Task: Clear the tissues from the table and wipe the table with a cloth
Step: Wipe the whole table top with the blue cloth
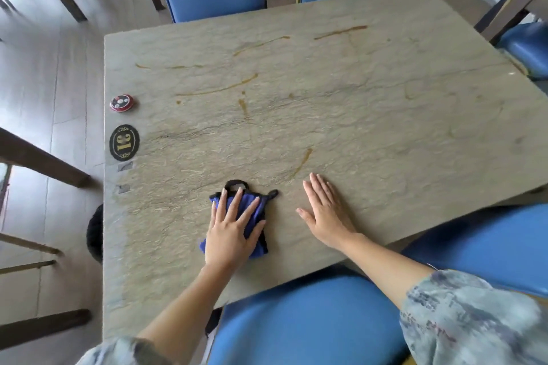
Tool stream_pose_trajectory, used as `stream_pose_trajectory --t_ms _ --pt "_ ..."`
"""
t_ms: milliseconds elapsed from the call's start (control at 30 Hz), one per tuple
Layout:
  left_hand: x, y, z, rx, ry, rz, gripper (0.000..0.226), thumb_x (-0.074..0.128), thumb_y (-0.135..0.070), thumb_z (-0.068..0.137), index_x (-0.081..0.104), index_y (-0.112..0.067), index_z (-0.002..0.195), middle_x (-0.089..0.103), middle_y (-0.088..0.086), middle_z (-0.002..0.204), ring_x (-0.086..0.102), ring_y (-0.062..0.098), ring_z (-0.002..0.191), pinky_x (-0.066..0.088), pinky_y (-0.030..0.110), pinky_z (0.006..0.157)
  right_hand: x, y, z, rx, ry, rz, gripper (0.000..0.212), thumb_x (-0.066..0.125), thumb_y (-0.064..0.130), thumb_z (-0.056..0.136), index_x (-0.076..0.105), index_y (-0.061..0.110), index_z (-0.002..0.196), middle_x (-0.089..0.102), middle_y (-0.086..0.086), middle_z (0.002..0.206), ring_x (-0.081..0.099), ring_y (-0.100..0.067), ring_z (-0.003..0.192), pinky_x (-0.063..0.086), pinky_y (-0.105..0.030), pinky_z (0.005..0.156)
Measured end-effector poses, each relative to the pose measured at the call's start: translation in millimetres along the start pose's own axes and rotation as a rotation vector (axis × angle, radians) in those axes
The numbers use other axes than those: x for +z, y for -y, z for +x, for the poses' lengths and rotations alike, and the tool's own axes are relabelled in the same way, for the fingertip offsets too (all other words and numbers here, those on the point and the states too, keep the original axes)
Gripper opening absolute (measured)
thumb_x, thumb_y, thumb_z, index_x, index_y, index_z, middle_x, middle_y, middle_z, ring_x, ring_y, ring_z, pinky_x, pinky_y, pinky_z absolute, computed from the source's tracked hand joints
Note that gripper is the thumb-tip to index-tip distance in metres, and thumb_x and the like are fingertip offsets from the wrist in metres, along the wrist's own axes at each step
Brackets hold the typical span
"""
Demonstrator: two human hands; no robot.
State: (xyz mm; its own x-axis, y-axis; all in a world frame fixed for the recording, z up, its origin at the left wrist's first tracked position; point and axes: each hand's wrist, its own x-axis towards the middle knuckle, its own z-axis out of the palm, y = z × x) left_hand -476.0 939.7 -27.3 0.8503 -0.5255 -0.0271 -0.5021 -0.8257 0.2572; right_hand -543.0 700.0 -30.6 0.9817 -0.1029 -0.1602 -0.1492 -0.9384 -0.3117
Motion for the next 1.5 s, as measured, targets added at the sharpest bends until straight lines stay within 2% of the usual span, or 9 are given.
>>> stream_pose_trajectory --t_ms 100,200,267,600,867,967,1167,1333,1500 --pt "5 -29 -9 -0.029 -0.024 0.01 0.054 0.038 -0.057 0.093 0.041 -0.036 0.142 0.031 0.006 0.155 0.013 0.038 0.146 0.02 0.055 0.116 -6 -16 6 -0.074 -0.015 0.035 0.08 0.012 0.062 0.094 0.015 0.006 0.151 0.002 -0.01 0.159 -0.005 -0.018 0.147 -0.006 -0.034 0.119" --pt "12 -30 -27 0.505 0.08 0.096 0.054 0.037 -0.057 0.095 0.03 -0.041 0.146 0.023 0.002 0.158 0.01 0.035 0.147 0.018 0.055 0.117 -14 -44 24 -0.037 -0.077 0.099 0.07 0.028 0.044 0.094 0.022 0.001 0.149 0.009 -0.015 0.158 0.002 -0.025 0.147 -0.005 -0.036 0.118" --pt "8 -27 -27 0.636 0.094 0.087 0.052 0.04 -0.056 0.095 0.031 -0.043 0.145 0.024 -0.003 0.158 0.011 0.032 0.148 0.015 0.05 0.119 -21 -60 41 0.017 -0.117 0.156 0.067 0.036 0.033 0.091 0.024 -0.002 0.147 0.012 -0.02 0.157 0.006 -0.032 0.147 -0.006 -0.034 0.117" --pt "25 -82 11 -0.383 -0.163 0.013 0.049 0.039 -0.05 0.093 0.045 -0.036 0.14 0.035 0.005 0.153 0.017 0.04 0.144 0.019 0.054 0.116 -27 -91 94 0.192 -0.252 0.069 0.069 0.026 0.039 0.089 0.039 -0.005 0.14 0.034 -0.023 0.149 0.029 -0.035 0.141 0.013 -0.046 0.116" --pt "18 -46 47 0.425 -0.006 0.044 0.045 0.043 -0.053 0.096 0.042 -0.043 0.14 0.031 -0.004 0.155 0.016 0.031 0.147 0.018 0.049 0.119 -18 -89 94 0.183 -0.365 -0.037 0.06 0.031 0.033 0.092 0.045 -0.004 0.137 0.042 -0.022 0.145 0.037 -0.034 0.137 0.014 -0.043 0.114" --pt "18 -40 74 0.361 -0.026 0.01 0.043 0.041 -0.052 0.097 0.044 -0.043 0.139 0.033 -0.006 0.154 0.018 0.027 0.147 0.021 0.044 0.119 -17 -88 95 0.18 -0.383 -0.061 0.058 0.033 0.032 0.092 0.046 -0.004 0.136 0.043 -0.022 0.144 0.038 -0.035 0.136 0.017 -0.044 0.114" --pt "24 -81 115 -0.299 -0.138 0.006 0.05 0.036 -0.052 0.094 0.042 -0.038 0.141 0.034 0.004 0.154 0.017 0.036 0.145 0.019 0.052 0.117 -18 -86 94 0.179 -0.381 -0.065 0.059 0.031 0.032 0.093 0.044 -0.004 0.138 0.041 -0.022 0.146 0.035 -0.034 0.138 0.014 -0.043 0.115" --pt "36 -111 111 0.172 -0.087 0.051 0.046 0.037 -0.052 0.097 0.041 -0.04 0.141 0.035 0.002 0.153 0.019 0.034 0.145 0.019 0.05 0.118 -18 -86 93 0.177 -0.387 -0.071 0.056 0.028 0.028 0.095 0.041 -0.003 0.14 0.038 -0.021 0.148 0.032 -0.033 0.14 0.014 -0.045 0.116" --pt "35 -101 149 0.138 -0.068 0.064 0.046 0.034 -0.051 0.097 0.04 -0.041 0.142 0.035 0.001 0.153 0.021 0.032 0.145 0.017 0.048 0.119 -17 -86 94 0.183 -0.391 -0.073 0.055 0.029 0.025 0.094 0.041 -0.003 0.14 0.037 -0.021 0.149 0.031 -0.033 0.141 0.014 -0.044 0.116"
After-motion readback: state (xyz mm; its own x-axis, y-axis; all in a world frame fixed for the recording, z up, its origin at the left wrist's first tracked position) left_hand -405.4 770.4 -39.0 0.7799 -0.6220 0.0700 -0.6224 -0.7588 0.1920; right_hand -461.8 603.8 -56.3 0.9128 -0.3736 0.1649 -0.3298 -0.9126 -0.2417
